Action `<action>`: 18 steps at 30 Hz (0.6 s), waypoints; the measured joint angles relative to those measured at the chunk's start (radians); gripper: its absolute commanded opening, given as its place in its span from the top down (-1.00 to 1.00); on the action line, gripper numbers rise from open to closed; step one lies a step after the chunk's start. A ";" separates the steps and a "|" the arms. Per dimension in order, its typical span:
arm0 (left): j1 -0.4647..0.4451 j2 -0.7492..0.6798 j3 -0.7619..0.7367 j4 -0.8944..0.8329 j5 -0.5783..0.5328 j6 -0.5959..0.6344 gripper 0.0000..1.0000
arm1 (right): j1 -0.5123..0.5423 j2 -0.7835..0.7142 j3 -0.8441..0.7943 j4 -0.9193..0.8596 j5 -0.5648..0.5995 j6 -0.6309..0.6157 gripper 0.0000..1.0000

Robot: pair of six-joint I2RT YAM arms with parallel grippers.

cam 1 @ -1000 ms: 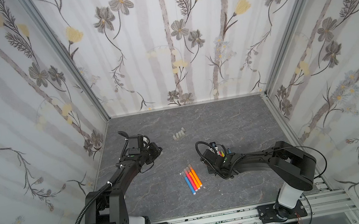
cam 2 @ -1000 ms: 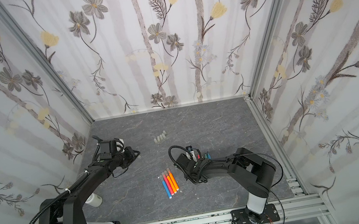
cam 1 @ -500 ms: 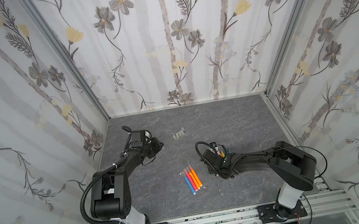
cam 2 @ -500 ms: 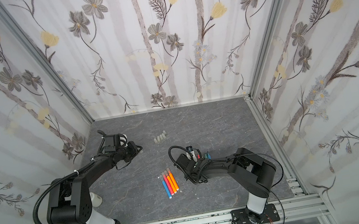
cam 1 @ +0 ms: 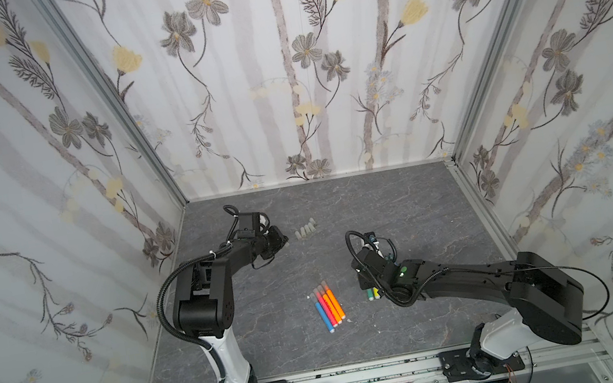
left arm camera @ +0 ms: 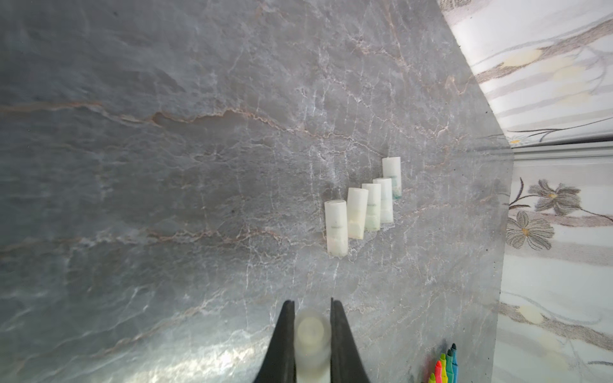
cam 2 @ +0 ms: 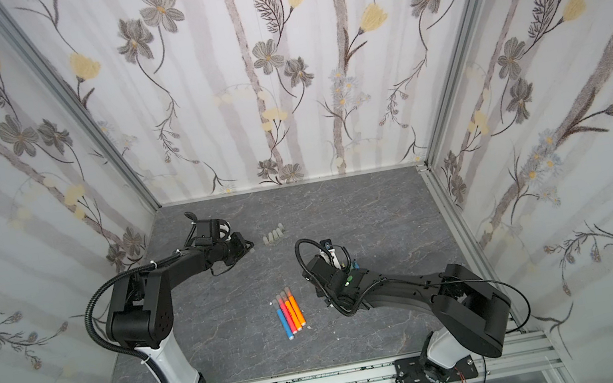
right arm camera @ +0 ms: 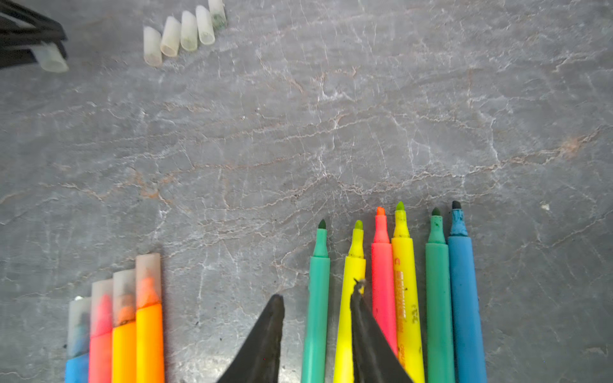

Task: Open the pen caps
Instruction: 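Set the green cap at the end of the cap row with the left gripper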

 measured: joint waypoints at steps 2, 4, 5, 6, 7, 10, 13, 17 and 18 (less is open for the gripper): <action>-0.004 0.032 0.013 0.007 -0.003 0.000 1.00 | 0.000 -0.015 0.000 -0.001 0.001 -0.003 0.31; -0.005 0.057 0.026 0.010 -0.003 0.000 1.00 | 0.000 -0.024 -0.001 0.000 0.002 -0.010 0.31; -0.005 0.069 0.033 0.013 -0.003 0.000 1.00 | -0.001 -0.026 -0.003 0.000 0.002 -0.011 0.31; -0.005 0.081 0.042 0.015 -0.003 0.000 1.00 | -0.001 -0.027 -0.006 0.000 0.002 -0.011 0.31; -0.006 0.092 0.050 0.018 -0.003 0.000 1.00 | -0.001 -0.027 -0.009 -0.001 0.002 -0.011 0.31; -0.009 0.113 0.071 0.021 -0.003 0.000 1.00 | -0.001 -0.027 -0.016 -0.001 0.002 -0.011 0.31; -0.013 0.133 0.091 0.028 -0.003 -0.001 0.99 | -0.001 -0.027 -0.023 0.000 0.000 -0.011 0.31; -0.014 0.156 0.111 0.047 0.001 -0.005 0.93 | -0.001 -0.024 -0.025 0.001 -0.001 -0.011 0.31; -0.015 0.161 0.115 0.055 0.002 -0.009 0.90 | -0.001 -0.024 -0.025 0.002 -0.001 -0.011 0.31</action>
